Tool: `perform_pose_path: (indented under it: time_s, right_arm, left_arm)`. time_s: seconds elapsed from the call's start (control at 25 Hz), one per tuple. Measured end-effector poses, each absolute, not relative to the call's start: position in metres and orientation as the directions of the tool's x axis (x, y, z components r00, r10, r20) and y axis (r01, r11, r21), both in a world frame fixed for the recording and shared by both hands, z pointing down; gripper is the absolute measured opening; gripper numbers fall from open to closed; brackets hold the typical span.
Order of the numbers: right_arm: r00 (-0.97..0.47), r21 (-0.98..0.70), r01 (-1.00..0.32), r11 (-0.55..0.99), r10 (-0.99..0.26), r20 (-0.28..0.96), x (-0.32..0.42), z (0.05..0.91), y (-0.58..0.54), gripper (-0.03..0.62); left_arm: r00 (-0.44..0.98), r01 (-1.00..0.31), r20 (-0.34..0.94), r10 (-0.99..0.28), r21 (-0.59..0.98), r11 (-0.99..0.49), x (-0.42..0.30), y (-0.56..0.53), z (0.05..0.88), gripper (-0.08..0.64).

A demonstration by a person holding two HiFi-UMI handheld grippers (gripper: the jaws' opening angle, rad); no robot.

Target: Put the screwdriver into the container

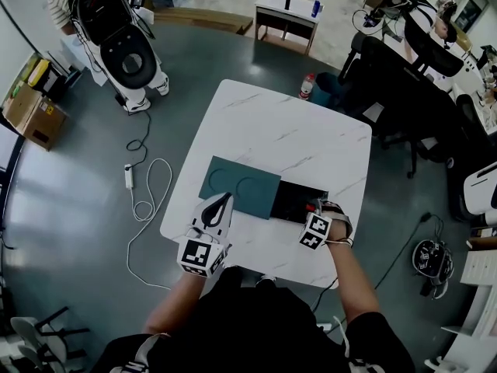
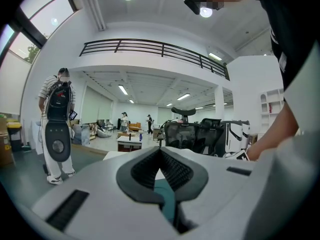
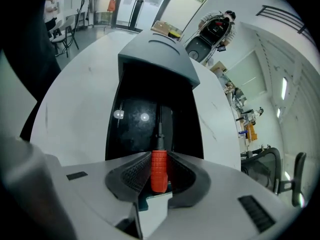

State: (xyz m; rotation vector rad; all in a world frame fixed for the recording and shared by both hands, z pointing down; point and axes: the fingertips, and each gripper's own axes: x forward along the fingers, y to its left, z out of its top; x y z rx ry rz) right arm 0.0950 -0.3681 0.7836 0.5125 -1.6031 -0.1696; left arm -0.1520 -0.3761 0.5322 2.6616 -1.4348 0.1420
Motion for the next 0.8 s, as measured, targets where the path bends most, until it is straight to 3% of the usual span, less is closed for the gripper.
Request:
perform_pose_path:
  time_s: [0.24, 0.56, 0.8]
  right_arm:
    - [-0.001, 0.361, -0.238, 0.902, -0.372, 0.928, 0.094, 0.79, -0.366, 0.11]
    - [-0.057, 0.392, -0.274, 0.878, -0.422, 0.905, 0.084, 0.763, -0.364, 0.155]
    - [-0.178, 0.426, -0.464, 0.776, -0.553, 0.814, 0.072, 0.698, -0.358, 0.161]
  left_arm:
    - [0.54, -0.841, 0.132, -0.831, 0.05, -0.538, -0.156, -0.374, 0.532, 0.003]
    - [0.535, -0.845, 0.112, -0.837, 0.046, -0.534, -0.157, -0.371, 0.525, 0.003]
    - [0.561, -0.827, 0.112, -0.82, 0.061, -0.558, -0.143, -0.363, 0.527, 0.003]
